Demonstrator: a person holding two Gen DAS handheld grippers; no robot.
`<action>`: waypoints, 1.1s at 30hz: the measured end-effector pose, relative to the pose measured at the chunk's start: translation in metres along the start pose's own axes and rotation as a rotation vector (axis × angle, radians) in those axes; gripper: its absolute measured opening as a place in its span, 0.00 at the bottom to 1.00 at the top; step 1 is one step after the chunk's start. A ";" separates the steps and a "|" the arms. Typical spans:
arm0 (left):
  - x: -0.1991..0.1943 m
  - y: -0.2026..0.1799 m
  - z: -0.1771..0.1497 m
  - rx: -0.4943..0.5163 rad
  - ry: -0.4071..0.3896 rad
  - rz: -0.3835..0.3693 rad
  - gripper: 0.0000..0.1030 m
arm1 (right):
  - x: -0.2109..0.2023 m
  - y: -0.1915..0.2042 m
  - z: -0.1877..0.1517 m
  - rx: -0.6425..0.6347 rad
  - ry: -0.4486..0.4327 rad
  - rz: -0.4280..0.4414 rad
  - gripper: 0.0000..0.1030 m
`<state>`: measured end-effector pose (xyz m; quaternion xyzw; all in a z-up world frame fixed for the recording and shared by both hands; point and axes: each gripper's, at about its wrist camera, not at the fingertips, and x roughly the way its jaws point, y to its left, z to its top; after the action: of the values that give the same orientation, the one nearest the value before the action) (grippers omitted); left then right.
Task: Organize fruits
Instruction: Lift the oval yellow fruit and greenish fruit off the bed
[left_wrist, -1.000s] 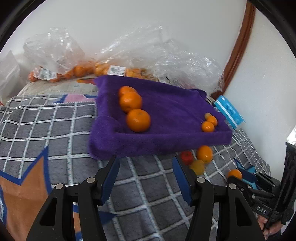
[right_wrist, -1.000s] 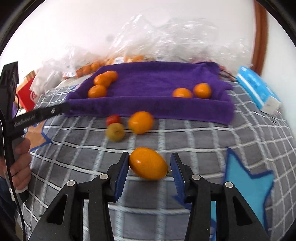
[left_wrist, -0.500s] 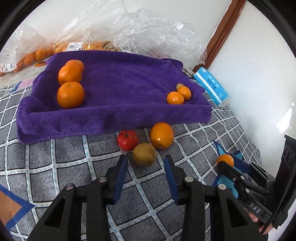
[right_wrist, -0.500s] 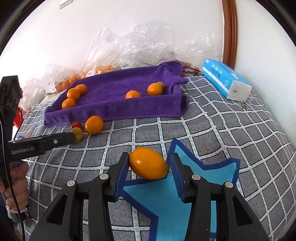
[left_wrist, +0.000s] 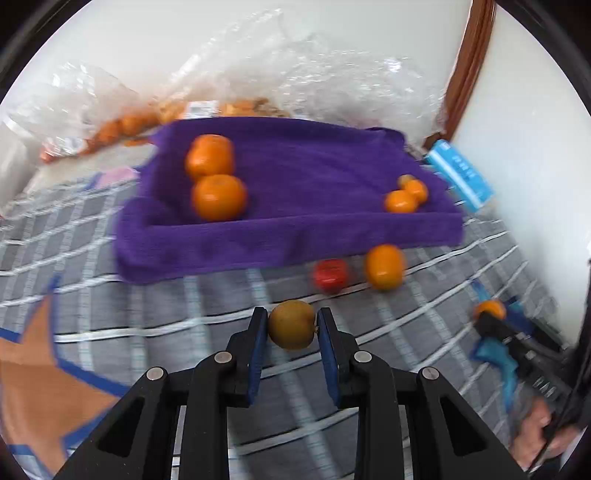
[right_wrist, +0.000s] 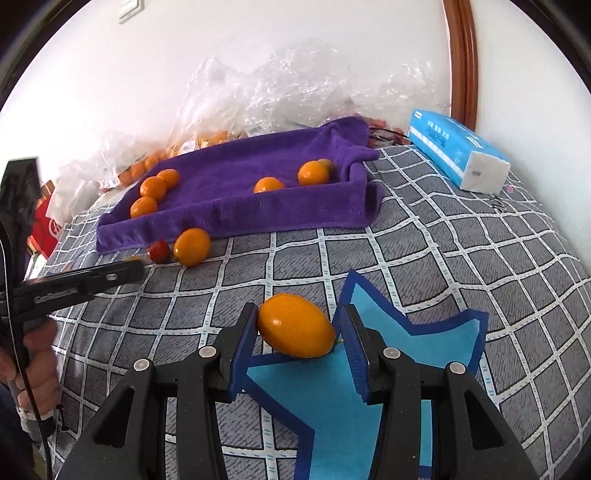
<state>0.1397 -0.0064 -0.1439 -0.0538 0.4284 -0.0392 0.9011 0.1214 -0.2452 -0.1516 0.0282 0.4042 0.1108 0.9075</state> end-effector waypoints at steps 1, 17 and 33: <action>-0.002 0.006 -0.002 0.018 -0.009 0.038 0.26 | 0.003 0.000 0.000 0.003 0.013 -0.001 0.44; -0.001 0.047 -0.008 -0.144 -0.071 -0.184 0.26 | 0.012 0.012 -0.001 -0.059 0.046 -0.045 0.27; -0.003 0.046 -0.009 -0.137 -0.083 -0.196 0.26 | 0.026 0.021 0.007 -0.108 0.081 -0.090 0.41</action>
<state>0.1318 0.0385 -0.1533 -0.1583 0.3851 -0.0953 0.9042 0.1396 -0.2189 -0.1632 -0.0438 0.4346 0.0925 0.8948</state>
